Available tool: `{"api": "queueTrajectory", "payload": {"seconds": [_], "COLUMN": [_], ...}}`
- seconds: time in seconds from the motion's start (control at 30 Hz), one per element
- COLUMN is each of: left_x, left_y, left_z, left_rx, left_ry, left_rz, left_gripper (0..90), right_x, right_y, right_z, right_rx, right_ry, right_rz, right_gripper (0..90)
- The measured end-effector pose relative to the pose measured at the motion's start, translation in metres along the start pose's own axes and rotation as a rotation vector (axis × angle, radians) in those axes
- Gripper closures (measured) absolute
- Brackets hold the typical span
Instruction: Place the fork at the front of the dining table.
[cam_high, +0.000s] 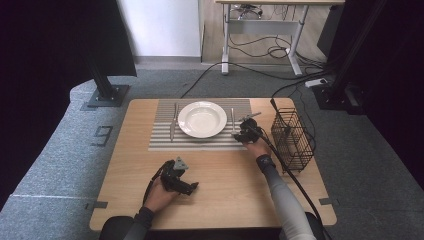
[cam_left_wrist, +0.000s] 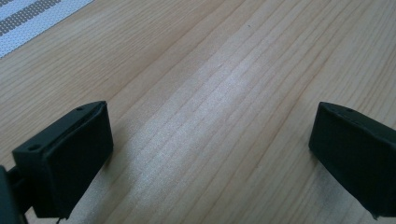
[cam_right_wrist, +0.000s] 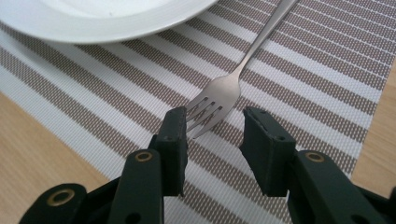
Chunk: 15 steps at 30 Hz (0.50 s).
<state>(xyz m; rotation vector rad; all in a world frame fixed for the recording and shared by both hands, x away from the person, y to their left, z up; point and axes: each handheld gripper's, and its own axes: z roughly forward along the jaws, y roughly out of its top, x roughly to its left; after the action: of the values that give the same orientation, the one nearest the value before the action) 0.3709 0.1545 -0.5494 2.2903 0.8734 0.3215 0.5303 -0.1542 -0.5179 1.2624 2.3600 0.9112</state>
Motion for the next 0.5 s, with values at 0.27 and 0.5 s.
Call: {"api": "queueTrajectory", "payload": {"seconds": [0.27, 0.5], "left_x": [0.000, 0.000], "left_y": [0.000, 0.000], "left_z": [0.000, 0.000], "left_rx": [-0.001, -0.001], "left_ry": [0.000, 0.000], "left_rz": [0.000, -0.001], "left_gripper": [0.0, 0.0], "right_x": [-0.006, 0.003], "right_y": [0.004, 0.003], "right_z": [0.003, -0.015], "right_rx": [0.000, -0.036], "right_ry": [-0.011, 0.022], "right_rz": [0.009, -0.007], "right_gripper": [48.0, 25.7]}}
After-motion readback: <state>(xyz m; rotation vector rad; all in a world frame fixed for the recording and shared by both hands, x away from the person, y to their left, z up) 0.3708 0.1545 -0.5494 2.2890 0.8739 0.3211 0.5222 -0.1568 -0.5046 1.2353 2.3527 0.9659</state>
